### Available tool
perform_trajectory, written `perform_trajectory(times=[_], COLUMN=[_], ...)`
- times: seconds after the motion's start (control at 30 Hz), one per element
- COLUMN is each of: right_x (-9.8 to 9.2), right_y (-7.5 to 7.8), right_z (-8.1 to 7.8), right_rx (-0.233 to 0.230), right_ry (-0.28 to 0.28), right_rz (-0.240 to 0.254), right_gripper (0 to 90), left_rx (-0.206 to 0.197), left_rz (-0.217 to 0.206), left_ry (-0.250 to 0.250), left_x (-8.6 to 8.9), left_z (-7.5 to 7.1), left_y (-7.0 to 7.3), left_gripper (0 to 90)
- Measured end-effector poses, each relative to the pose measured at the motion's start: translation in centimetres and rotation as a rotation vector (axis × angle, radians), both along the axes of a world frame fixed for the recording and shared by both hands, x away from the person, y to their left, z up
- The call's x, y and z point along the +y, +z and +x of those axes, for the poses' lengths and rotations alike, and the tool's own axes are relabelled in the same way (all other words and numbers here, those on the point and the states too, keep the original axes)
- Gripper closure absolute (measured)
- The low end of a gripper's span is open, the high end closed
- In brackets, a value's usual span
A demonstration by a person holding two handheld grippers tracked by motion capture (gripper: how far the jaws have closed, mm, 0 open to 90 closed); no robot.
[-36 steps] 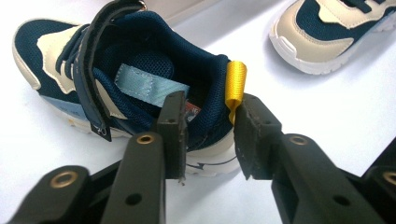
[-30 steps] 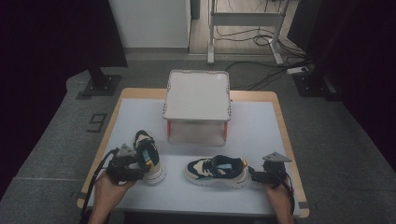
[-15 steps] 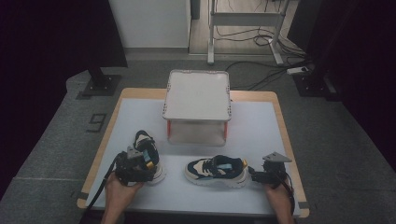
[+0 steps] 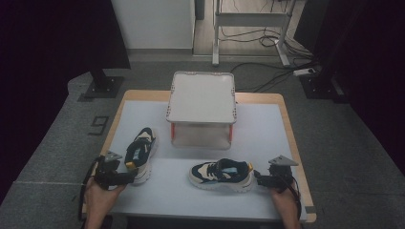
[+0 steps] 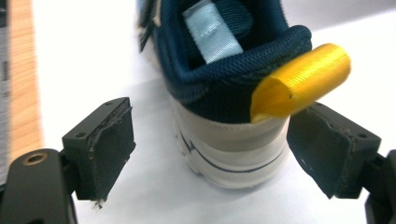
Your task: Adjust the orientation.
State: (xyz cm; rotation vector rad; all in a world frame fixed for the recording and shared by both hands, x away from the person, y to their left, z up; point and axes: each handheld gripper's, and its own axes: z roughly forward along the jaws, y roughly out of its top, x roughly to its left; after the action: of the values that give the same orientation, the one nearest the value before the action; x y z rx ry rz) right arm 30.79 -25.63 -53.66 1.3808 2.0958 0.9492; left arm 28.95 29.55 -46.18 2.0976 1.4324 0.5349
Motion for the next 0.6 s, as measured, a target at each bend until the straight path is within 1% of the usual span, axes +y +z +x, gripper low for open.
perform_trajectory(times=[0.1,0.17,0.2,0.23,0.27,0.3,0.33,0.37,0.5,0.53,0.57,0.6], right_x=[0.0,0.0,0.0,0.0,0.0,0.0,0.0,0.0,0.0,0.0,0.0,0.0], right_y=[0.0,0.0,0.0,0.0,0.0,0.0,0.0,0.0,0.0,0.0,0.0,0.0], right_z=[0.0,0.0,0.0,0.0,0.0,0.0,0.0,0.0,0.0,0.0,0.0,0.0], right_rx=[-0.001,0.000,0.000,0.001,0.002,0.002,0.001,-0.001,0.000,-0.001,-0.001,-0.001], right_ry=[-0.001,0.000,0.000,0.001,0.002,0.002,0.001,0.000,0.000,0.000,0.000,0.000], right_rz=[0.000,0.000,0.000,0.000,0.000,0.000,0.000,0.000,-0.001,0.000,0.000,0.000], right_gripper=[13.8,13.8,13.7,13.7,13.7,13.7,13.7,13.8,13.8,13.8,13.8,13.8], left_rx=[-0.005,-0.013,-0.017,-0.007,-0.007,-0.002,-0.001,-0.001,-0.009,-0.012,-0.012,-0.020], left_rz=[0.012,0.004,-0.003,-0.034,-0.034,-0.055,-0.069,-0.082,-0.066,-0.065,-0.065,-0.061], left_ry=[0.029,0.029,0.027,0.016,0.016,0.012,0.010,0.009,0.021,0.034,0.034,0.045], left_x=[0.9,1.2,1.2,0.9,0.9,0.7,0.4,-0.1,-0.7,-0.8,-0.8,-0.9], left_z=[-0.1,-0.2,-0.3,-0.2,-0.2,0.0,0.2,0.7,1.6,2.2,2.2,2.6], left_y=[0.1,-0.1,-0.2,-0.7,-0.7,-0.9,-1.2,-1.7,-2.0,-2.2,-2.2,-2.4], left_gripper=[15.4,16.0,17.7,17.6,16.2,16.2,14.4,14.0,14.0,14.2,14.5,14.8])
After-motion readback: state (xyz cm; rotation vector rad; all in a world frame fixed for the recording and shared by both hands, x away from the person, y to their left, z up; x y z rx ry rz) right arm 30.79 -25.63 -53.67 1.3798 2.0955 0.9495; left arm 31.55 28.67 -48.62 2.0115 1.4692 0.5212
